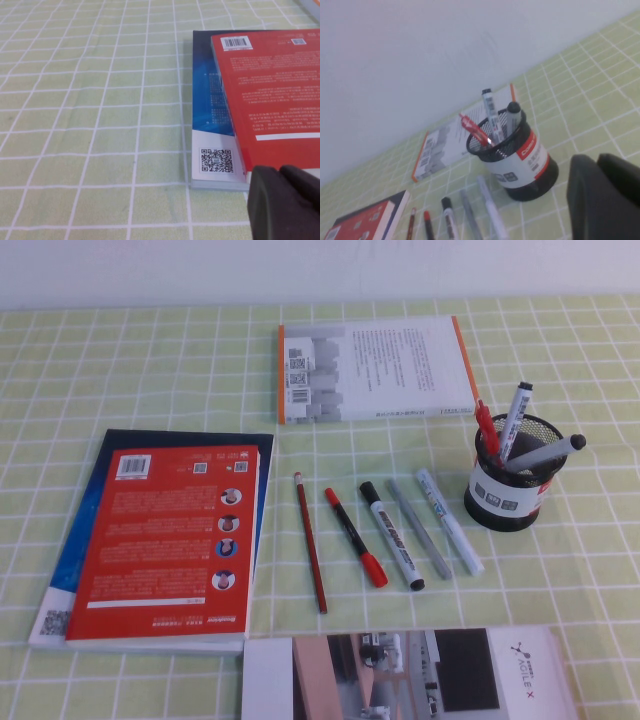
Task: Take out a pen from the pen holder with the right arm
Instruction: 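Take a marker out of the pen holder and lay it on the table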
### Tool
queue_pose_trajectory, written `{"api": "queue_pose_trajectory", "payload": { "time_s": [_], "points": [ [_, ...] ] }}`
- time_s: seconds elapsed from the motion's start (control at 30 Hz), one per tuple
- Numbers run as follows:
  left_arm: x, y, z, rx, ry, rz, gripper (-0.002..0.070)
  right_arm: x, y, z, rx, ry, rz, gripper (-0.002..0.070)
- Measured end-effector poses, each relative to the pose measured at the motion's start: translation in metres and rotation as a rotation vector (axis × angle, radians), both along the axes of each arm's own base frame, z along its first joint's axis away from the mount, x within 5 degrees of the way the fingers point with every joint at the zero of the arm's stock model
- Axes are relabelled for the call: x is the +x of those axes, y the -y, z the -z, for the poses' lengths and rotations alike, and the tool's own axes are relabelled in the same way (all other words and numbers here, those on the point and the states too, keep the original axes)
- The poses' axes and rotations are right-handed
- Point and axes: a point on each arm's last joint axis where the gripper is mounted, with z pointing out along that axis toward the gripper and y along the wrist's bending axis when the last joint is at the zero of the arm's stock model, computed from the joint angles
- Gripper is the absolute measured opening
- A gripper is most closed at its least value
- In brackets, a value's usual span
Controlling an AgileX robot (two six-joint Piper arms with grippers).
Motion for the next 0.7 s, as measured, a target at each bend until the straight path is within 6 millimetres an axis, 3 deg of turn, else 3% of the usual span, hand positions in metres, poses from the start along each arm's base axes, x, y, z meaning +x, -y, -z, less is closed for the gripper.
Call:
{"api": "queue_pose_trajectory", "payload": {
  "time_s": [0.17,0.33,0.47,0.7],
  "points": [
    [0.0,0.0,0.0,0.0,0.0,0.0,-0.0005,0.002,-0.005,-0.022,-0.016,-0.049,-0.058,-0.0012],
    [0.0,0.0,0.0,0.0,0.0,0.0,-0.0005,0.019,-0.01,-0.055,-0.116,-0.126,-0.104,-0.0013],
    [0.0,0.0,0.0,0.0,0.0,0.0,-0.0005,0.043,-0.015,-0.073,-0.217,-0.217,-0.162,-0.0013],
    [0.0,0.0,0.0,0.0,0.0,0.0,-0.0005,0.091,-0.02,-0.084,-0.267,-0.324,-0.198,-0.0013]
  ]
}}
